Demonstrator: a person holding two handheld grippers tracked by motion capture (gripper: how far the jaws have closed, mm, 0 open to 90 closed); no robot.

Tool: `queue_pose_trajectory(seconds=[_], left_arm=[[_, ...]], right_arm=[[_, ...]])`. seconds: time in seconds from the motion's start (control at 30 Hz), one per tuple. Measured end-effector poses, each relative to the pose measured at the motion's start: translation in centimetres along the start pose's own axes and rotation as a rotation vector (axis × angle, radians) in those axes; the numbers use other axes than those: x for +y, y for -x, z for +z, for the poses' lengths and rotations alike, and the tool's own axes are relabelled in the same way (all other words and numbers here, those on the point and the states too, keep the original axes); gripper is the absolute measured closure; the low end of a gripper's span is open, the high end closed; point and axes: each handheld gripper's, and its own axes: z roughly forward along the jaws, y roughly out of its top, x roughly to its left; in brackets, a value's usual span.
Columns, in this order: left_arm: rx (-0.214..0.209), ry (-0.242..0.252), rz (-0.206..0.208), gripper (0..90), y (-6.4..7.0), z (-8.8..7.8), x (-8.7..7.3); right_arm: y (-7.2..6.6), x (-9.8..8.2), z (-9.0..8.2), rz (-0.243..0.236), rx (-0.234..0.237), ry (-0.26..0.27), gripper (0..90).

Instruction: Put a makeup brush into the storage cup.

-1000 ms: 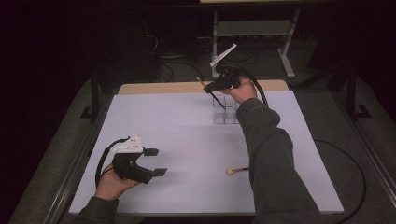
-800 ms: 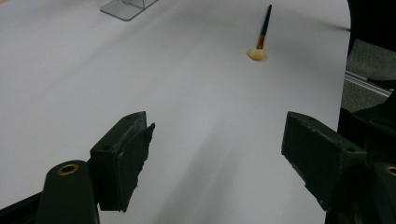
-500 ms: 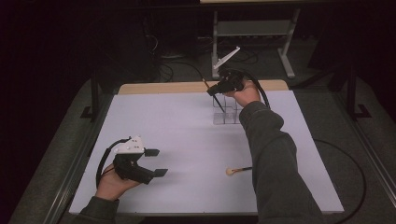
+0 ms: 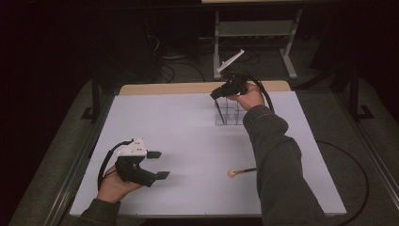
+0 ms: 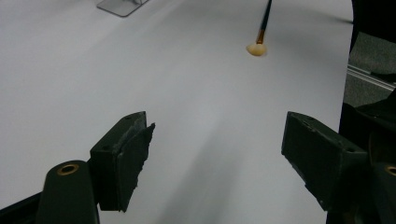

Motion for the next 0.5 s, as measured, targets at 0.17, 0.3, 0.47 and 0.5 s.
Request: queue_pose_trajectory(seconds=[0.17, 0.3, 0.47, 0.5], left_arm=[[0.0, -0.003, 0.009, 22.5, 0.0, 0.0, 0.0], [-0.004, 0.005, 0.008, 22.5, 0.1, 0.0, 0.0], [0.002, 0.003, 0.027, 22.5, 0.0, -0.1, 0.0], [0.001, 0.003, 0.022, 22.5, 0.1, 0.0, 0.0]], right_arm=[[-0.3, -0.1, -0.4, 0.011, 0.004, 0.006, 70.2], [-0.5, -0.5, -0.7, 0.018, 0.001, 0.019, 68.7], [-0.8, -1.1, -1.0, 0.023, 0.003, 0.006, 67.6], [-0.9, -1.2, -1.1, 0.016, 0.0, 0.013, 67.6]])
